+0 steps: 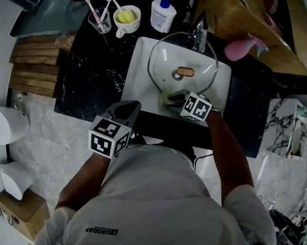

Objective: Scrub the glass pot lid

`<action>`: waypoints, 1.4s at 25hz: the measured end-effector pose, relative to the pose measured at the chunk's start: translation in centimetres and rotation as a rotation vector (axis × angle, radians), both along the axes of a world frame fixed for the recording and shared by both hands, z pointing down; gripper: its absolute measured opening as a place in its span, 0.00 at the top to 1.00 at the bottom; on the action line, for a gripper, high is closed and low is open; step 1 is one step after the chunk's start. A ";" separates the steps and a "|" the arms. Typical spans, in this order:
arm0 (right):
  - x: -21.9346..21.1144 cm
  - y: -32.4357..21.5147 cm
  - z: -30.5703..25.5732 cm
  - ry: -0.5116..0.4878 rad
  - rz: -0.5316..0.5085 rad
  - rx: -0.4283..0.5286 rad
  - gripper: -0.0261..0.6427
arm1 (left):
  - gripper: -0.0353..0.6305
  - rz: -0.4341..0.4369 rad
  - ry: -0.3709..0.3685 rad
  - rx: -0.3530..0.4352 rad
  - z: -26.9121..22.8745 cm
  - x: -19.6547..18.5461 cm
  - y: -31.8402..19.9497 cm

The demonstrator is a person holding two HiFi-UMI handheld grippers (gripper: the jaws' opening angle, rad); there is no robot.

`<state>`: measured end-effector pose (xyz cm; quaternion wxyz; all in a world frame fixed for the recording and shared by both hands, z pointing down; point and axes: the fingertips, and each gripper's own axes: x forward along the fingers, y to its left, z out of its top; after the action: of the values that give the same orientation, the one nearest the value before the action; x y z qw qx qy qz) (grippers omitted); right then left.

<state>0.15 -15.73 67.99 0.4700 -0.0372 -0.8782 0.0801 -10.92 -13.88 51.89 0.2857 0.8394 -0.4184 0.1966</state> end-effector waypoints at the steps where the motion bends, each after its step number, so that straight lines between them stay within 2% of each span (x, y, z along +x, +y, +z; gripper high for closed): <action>1: 0.0 0.2 0.1 0.000 -0.004 -0.017 0.75 | 0.92 -0.003 0.000 0.000 0.0 0.0 -0.1; 11: -0.3 0.7 0.1 -0.009 -0.011 -0.121 0.77 | 0.92 -0.018 0.006 0.004 -0.3 0.0 -0.6; 19: -0.6 0.5 -0.2 0.002 0.022 -0.110 0.78 | 0.92 -0.008 0.015 0.017 -0.7 -0.7 -0.7; 24: -1.0 -0.1 -1.1 0.018 0.082 -0.056 0.80 | 0.92 0.030 0.023 0.038 -1.4 -0.7 -0.8; 29: -1.7 -0.7 -3.5 -0.012 0.185 0.014 0.82 | 0.92 0.084 0.024 0.058 -1.8 -0.6 -0.9; 32: -2.2 -1.2 -5.7 -0.044 0.273 0.099 0.82 | 0.92 0.109 0.027 0.075 -2.2 -0.7 -1.1; 35: -2.6 -2.2 -9.3 -0.078 0.378 0.236 0.82 | 0.92 0.125 0.034 0.094 -2.9 -0.8 -1.3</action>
<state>-2.47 -17.93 58.68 0.4133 0.1801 -0.8904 0.0618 -11.75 -15.20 49.01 0.2400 0.8796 -0.3693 0.1800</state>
